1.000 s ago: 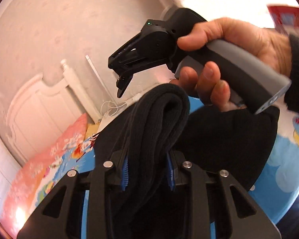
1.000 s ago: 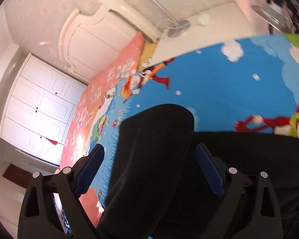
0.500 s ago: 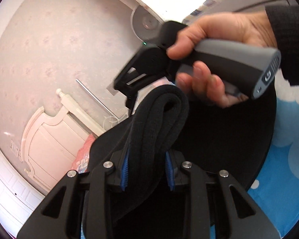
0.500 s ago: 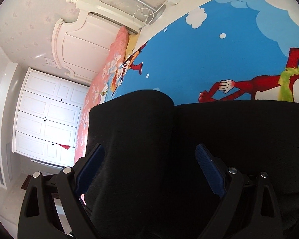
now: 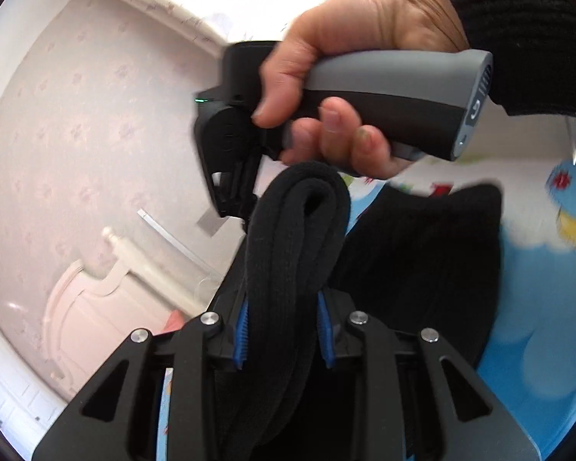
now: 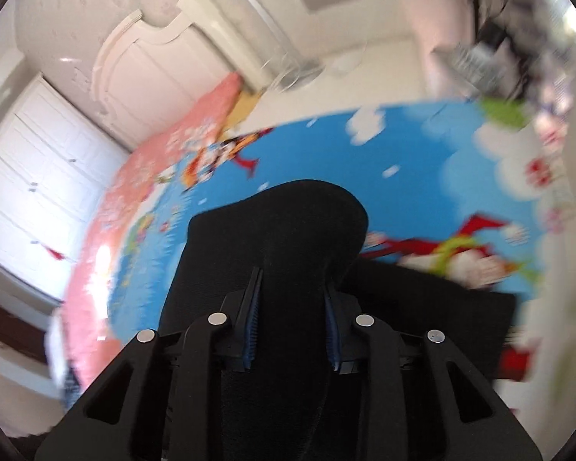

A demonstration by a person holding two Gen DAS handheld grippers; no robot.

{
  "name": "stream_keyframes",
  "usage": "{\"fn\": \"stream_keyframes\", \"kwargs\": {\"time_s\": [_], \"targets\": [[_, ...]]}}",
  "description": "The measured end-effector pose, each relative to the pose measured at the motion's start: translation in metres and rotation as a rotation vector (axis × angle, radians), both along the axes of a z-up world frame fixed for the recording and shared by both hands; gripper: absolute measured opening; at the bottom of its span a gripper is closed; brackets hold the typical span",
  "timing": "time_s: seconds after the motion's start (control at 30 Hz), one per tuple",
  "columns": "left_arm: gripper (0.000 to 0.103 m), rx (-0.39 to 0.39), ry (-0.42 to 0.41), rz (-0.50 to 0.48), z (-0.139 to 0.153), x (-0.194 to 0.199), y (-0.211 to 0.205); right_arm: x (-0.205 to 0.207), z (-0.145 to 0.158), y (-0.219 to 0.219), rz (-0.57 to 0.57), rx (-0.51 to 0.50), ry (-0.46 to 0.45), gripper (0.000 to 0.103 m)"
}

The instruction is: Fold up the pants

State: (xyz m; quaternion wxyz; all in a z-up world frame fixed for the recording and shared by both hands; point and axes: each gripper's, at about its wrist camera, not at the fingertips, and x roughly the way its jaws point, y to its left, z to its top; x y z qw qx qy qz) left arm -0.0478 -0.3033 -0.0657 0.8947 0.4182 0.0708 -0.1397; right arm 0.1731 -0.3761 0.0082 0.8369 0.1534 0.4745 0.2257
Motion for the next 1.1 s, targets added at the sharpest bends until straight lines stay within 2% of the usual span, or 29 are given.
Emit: {"fn": "stream_keyframes", "kwargs": {"time_s": [0.07,0.17,0.2,0.27,0.3,0.33,0.37,0.4,0.5,0.53,0.6,0.63,0.67,0.73,0.87,0.97,1.03,1.1], "targets": [[0.028,0.005,0.015,-0.053,-0.002,-0.001,-0.023,-0.012,0.010,-0.020,-0.075,-0.154,-0.031,0.028],[0.029,0.038,0.089,-0.114,-0.030,-0.001,-0.054,-0.014,-0.014,-0.042,-0.125,-0.251,0.027,0.027],[0.031,0.057,0.116,-0.119,-0.042,0.001,-0.060,-0.012,-0.027,-0.046,-0.128,-0.259,0.059,0.027],[0.047,0.104,0.153,-0.144,-0.061,-0.002,-0.062,-0.011,-0.060,-0.060,-0.132,-0.250,0.122,0.027],[0.053,0.127,0.122,-0.155,-0.065,-0.007,-0.060,-0.014,-0.067,-0.062,-0.136,-0.222,0.123,0.027],[0.065,0.135,0.085,-0.155,-0.065,-0.011,-0.057,-0.015,-0.069,-0.071,-0.145,-0.162,0.118,0.028],[0.069,0.130,0.052,-0.155,-0.064,-0.015,-0.052,-0.015,-0.069,-0.075,-0.149,-0.125,0.119,0.029],[0.069,0.123,0.047,-0.153,-0.062,-0.016,-0.049,-0.015,-0.069,-0.080,-0.153,-0.107,0.120,0.031],[0.066,0.140,0.051,-0.149,-0.066,-0.011,-0.045,-0.012,-0.066,-0.084,-0.164,-0.084,0.136,0.047],[0.063,0.151,0.046,-0.150,-0.069,-0.010,-0.046,-0.011,-0.066,-0.086,-0.168,-0.083,0.137,0.047],[0.044,0.156,0.066,-0.152,-0.072,-0.004,-0.048,-0.007,-0.066,-0.082,-0.161,-0.085,0.137,0.046],[0.035,0.160,0.069,-0.140,-0.073,-0.001,-0.049,-0.006,-0.066,-0.079,-0.154,-0.093,0.138,0.037],[0.030,0.158,0.058,-0.139,-0.071,-0.011,-0.051,-0.005,-0.067,-0.074,-0.146,-0.097,0.140,0.032],[0.028,0.145,0.062,-0.140,-0.062,-0.012,-0.052,-0.006,-0.061,-0.067,-0.131,-0.131,0.115,0.026],[0.027,0.127,0.024,-0.132,-0.039,-0.008,-0.077,-0.012,-0.035,-0.061,-0.139,-0.174,0.031,0.024],[0.027,0.157,0.026,-0.154,-0.049,-0.012,-0.085,-0.016,-0.036,-0.062,-0.163,-0.234,0.016,0.024],[0.028,0.184,0.053,-0.171,-0.061,0.003,-0.090,-0.015,-0.054,-0.065,-0.180,-0.260,0.045,0.024],[0.028,0.209,0.024,-0.185,-0.073,-0.005,-0.094,-0.016,-0.067,-0.064,-0.189,-0.301,0.045,0.025]]}}
